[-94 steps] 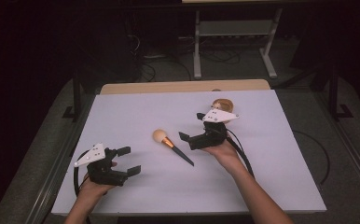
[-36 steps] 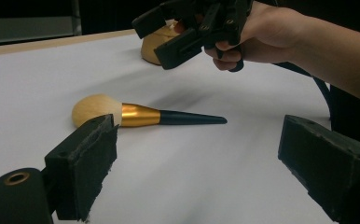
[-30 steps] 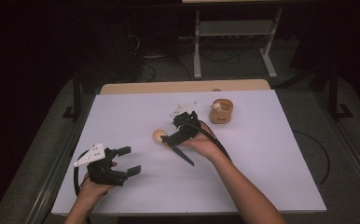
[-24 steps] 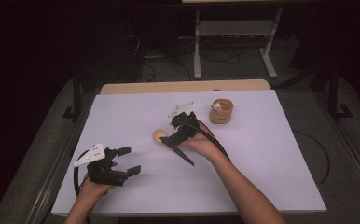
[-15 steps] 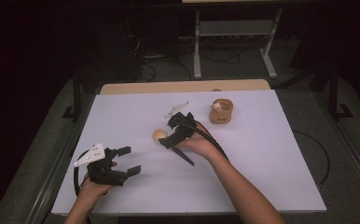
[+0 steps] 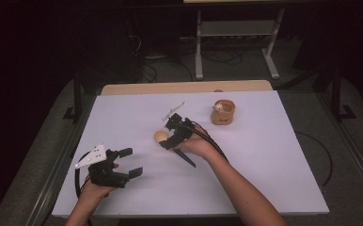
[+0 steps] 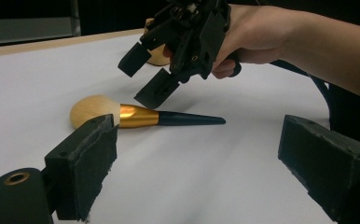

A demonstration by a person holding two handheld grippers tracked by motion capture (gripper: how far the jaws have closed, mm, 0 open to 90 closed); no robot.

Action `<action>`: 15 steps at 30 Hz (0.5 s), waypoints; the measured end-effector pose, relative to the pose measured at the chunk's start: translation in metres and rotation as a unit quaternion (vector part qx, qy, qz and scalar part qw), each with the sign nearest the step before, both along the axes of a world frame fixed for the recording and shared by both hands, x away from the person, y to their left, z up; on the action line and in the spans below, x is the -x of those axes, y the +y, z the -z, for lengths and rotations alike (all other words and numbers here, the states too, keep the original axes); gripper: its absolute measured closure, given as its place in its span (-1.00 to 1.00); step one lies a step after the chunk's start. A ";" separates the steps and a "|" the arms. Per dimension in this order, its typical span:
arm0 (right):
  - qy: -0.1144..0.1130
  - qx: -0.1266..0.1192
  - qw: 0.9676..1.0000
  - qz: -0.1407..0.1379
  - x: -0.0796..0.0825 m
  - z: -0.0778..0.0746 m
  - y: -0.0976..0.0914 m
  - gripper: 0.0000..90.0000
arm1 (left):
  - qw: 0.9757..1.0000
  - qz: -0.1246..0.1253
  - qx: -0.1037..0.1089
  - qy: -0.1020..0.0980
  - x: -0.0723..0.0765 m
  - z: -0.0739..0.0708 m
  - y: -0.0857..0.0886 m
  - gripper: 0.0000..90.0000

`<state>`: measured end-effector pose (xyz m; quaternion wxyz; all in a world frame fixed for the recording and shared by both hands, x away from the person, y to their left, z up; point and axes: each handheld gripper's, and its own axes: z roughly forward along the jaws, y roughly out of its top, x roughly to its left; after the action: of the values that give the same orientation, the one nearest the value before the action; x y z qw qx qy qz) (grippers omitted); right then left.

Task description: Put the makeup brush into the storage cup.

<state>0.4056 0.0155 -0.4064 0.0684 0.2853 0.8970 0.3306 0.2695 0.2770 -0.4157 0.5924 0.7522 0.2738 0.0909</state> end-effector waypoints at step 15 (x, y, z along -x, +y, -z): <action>0.047 0.046 0.998 0.009 -0.004 0.013 0.017 -0.32 | 1.000 -0.001 0.003 0.000 0.000 -0.001 0.001 -0.75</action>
<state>0.4092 0.0324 -0.4191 0.0420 0.3047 0.9110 0.2749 0.2691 0.2779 -0.4150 0.5943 0.7505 0.2743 0.0907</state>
